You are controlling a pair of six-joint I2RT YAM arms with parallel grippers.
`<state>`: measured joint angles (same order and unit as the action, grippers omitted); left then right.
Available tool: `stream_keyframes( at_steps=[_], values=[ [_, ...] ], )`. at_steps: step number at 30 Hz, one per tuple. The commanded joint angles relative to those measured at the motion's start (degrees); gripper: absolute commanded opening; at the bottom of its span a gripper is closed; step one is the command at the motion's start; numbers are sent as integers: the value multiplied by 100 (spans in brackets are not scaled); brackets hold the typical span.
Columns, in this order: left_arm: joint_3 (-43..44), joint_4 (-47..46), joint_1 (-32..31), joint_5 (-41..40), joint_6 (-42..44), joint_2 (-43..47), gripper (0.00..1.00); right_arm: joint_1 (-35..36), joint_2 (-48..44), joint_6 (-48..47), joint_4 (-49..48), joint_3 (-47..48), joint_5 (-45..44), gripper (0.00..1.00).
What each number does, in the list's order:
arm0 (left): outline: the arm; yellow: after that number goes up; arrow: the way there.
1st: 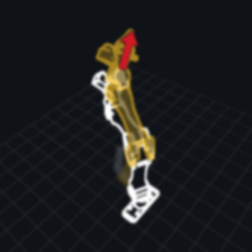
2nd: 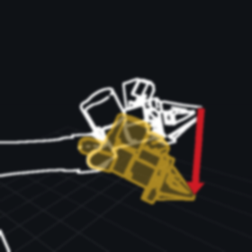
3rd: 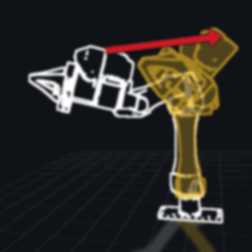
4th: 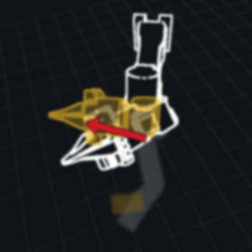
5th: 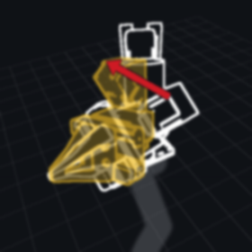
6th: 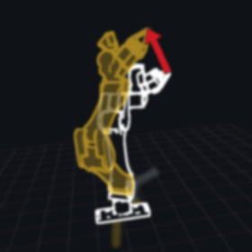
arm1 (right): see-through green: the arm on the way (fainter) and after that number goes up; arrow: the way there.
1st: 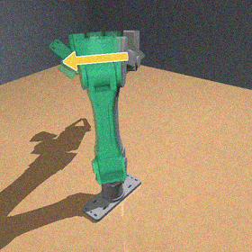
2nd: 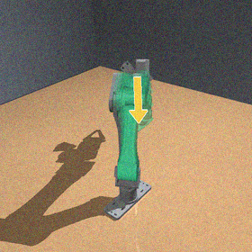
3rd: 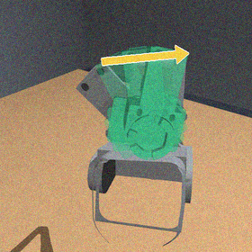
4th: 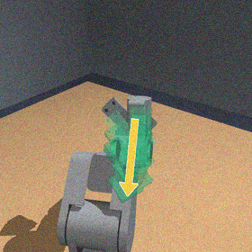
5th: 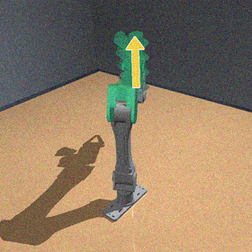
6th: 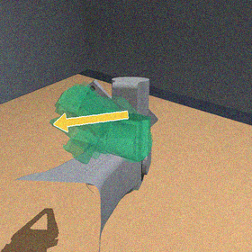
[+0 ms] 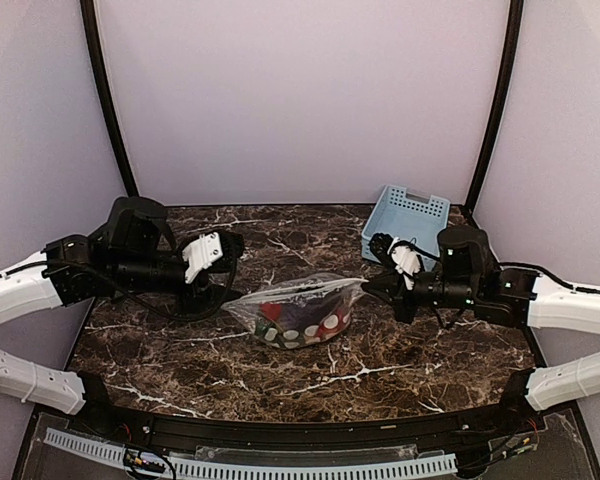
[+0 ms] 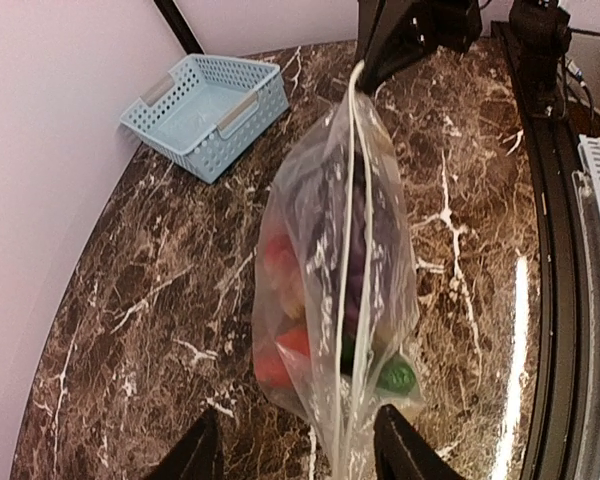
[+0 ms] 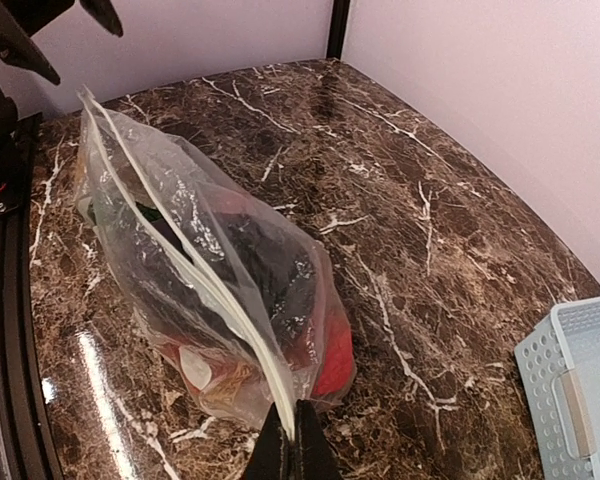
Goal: Open the zip-top bag and remove the fake food
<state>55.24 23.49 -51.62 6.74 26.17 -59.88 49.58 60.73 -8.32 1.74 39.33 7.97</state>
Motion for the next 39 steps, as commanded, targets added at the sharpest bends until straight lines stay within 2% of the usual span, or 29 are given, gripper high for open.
stream_keyframes(
  at_steps=[1,6,10,15,20,22,30,34,36,39],
  values=[
    [625,99,-100,441,-240,-103,53,110,67,-187,-148,177,505,0],
    [1218,443,-355,483,-248,-801,53,163,182,-273,-147,265,574,0],
    [1540,655,-534,377,-148,-1269,48,213,130,-281,-147,230,558,0],
    [1706,622,-682,373,-68,-1593,39,234,-7,-232,-147,202,536,0],
    [1741,550,-735,18,82,-1787,24,246,-78,-248,-140,150,478,0],
    [1733,523,-736,-45,110,-1811,23,245,-72,-242,-145,132,489,0],
    [1810,639,-736,-297,220,-2073,21,245,-113,-234,-152,101,476,0],
    [1781,537,-736,-236,275,-2137,30,245,-134,-223,-152,78,473,0],
    [1795,495,-736,-300,290,-2205,27,245,-147,-208,-152,53,457,0],
    [1822,429,-736,-421,266,-2272,15,246,-137,-190,-147,40,360,0]
  ],
)
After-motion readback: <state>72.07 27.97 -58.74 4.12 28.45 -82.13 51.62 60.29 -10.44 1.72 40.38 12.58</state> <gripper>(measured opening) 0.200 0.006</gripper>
